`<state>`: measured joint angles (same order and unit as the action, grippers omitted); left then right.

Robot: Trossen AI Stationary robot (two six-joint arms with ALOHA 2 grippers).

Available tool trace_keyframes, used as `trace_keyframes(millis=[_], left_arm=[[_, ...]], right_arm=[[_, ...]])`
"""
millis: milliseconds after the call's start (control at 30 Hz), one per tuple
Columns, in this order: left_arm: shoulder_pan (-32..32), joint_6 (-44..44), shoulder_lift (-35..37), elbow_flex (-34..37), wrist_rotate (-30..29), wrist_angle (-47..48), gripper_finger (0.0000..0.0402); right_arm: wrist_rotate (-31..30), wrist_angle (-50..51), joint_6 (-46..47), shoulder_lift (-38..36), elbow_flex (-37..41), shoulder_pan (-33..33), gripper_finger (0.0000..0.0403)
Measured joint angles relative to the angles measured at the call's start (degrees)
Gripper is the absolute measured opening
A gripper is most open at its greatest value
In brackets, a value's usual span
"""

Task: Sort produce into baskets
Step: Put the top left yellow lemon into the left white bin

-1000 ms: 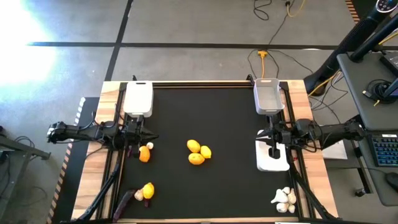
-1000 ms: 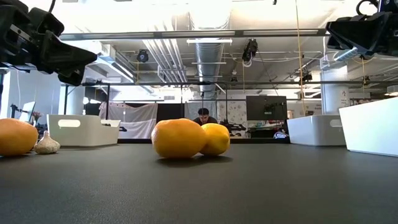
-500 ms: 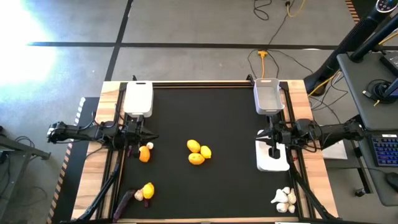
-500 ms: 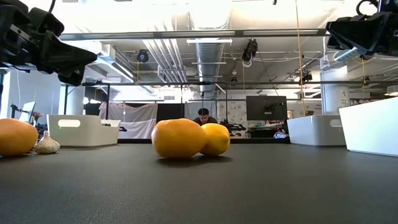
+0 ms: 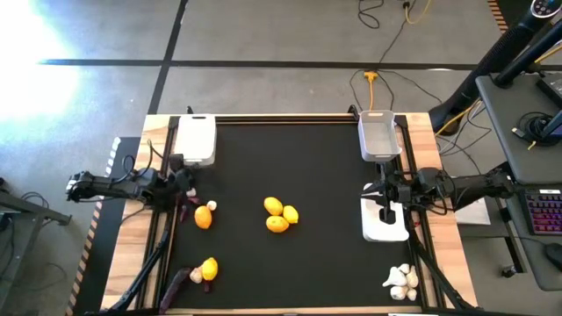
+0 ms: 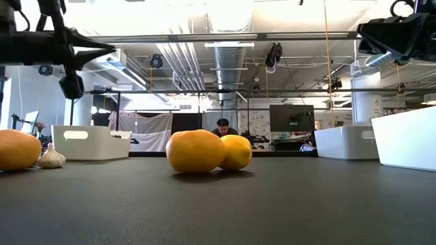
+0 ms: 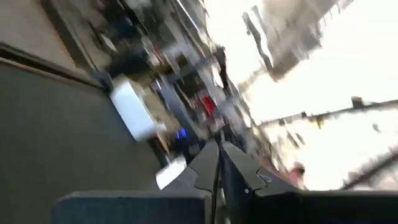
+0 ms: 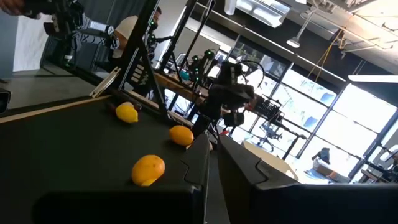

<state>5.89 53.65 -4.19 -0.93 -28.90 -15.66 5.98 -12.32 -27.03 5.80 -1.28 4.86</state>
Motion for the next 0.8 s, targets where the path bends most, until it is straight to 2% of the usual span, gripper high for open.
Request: trace_keyframes(millis=[100, 200, 267, 367, 433, 500, 667, 800], left_arm=[[0.00, -4.67, -0.22, 0.02, -0.38, -0.38, 0.0000], [0.00, -6.96, -1.38, 0.07, 0.27, -8.44, 0.0000], [0.02, -12.53, -3.09, -1.23, 2.10, -12.55, 0.0000], [0.07, -17.51, -7.97, -7.01, 2.42, -9.18, 0.0000], [0.07, -19.75, -12.51, -12.40, 2.48, -1.36, 0.0000], [0.07, -18.77, -17.70, -18.83, 2.49, 11.33, 0.0002], [0.06, -4.14, -32.00, -37.00, 5.37, 46.83, 0.0035], [0.07, 5.33, -43.59, -48.80, 8.61, 64.88, 0.0090]], right_arm=[[0.00, 0.00, 0.00, 0.00, 0.00, -0.01, 0.0027], [0.00, 0.01, 0.00, 0.00, 0.00, -0.01, 0.0027], [0.00, 0.02, 0.00, 0.00, 0.00, -0.02, 0.0027], [0.00, 0.01, 0.00, 0.00, 0.00, -0.01, 0.0027], [0.00, 0.02, 0.00, 0.00, 0.00, -0.02, 0.0027], [0.00, 0.00, 0.00, 0.00, 0.00, -0.02, 0.0027], [0.00, 0.02, 0.00, 0.00, 0.00, 0.00, 0.0027], [0.00, 0.01, 0.00, 0.00, 0.00, -0.01, 0.0027]])
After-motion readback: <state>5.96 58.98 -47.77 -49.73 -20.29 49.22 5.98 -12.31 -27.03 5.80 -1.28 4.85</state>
